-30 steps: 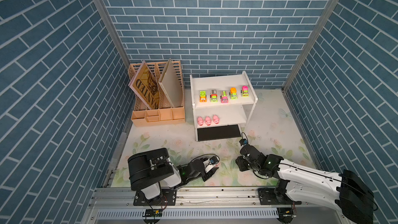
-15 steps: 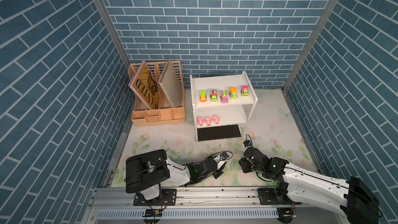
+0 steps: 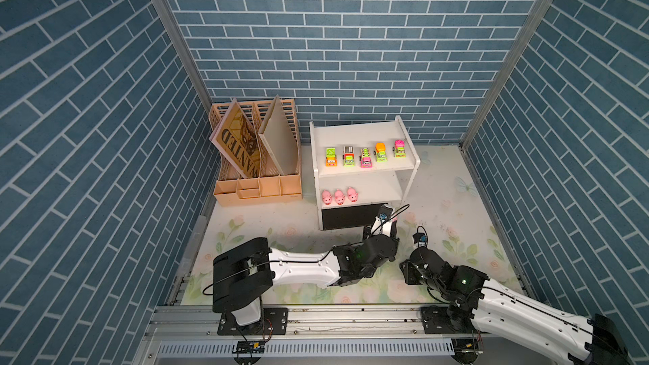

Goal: Organize plastic toys on shelves
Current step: Place the plastic toy on the shelf.

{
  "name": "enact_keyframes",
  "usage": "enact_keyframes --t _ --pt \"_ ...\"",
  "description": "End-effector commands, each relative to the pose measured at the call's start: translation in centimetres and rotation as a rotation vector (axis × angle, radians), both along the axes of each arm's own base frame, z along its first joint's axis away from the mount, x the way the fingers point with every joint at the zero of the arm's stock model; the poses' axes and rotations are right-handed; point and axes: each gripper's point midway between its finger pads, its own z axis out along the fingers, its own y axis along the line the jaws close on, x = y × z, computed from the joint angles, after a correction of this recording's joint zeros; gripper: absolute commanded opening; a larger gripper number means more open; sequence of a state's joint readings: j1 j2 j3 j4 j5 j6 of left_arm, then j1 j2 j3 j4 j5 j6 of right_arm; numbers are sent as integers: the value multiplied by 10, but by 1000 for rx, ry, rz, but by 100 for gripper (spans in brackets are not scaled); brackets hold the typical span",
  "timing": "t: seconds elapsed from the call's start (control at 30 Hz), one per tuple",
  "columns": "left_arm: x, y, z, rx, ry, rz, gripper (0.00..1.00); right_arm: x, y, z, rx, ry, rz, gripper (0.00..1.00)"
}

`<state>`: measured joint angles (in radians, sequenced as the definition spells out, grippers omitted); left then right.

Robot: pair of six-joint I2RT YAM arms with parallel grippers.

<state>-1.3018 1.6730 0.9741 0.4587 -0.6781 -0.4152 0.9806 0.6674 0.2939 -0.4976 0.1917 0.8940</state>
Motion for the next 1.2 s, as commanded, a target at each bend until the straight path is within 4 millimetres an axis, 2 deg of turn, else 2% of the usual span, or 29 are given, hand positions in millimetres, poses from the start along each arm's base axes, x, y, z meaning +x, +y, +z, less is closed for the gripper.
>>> enact_keyframes --t 0.0,0.2,0.37,0.63,0.77,0.97,1.17 --pt "16 17 -1 -9 4 173 32 -1 -8 -6 -18 9 -33 29" --pt "35 18 5 -37 -10 258 36 -2 -7 -7 -14 12 -25 29" --pt "54 22 2 -36 -6 328 37 -4 -6 -10 -13 20 -12 29" --pt "73 21 -5 -13 -3 368 43 -6 -5 -14 -19 32 5 29" --pt "80 26 -7 -29 7 392 44 -7 -6 -17 -22 38 6 28" --pt "90 23 -8 -6 8 396 58 -7 -6 -19 -27 39 8 28" --pt "88 21 -9 12 21 365 75 -6 -4 -15 -17 34 9 28"
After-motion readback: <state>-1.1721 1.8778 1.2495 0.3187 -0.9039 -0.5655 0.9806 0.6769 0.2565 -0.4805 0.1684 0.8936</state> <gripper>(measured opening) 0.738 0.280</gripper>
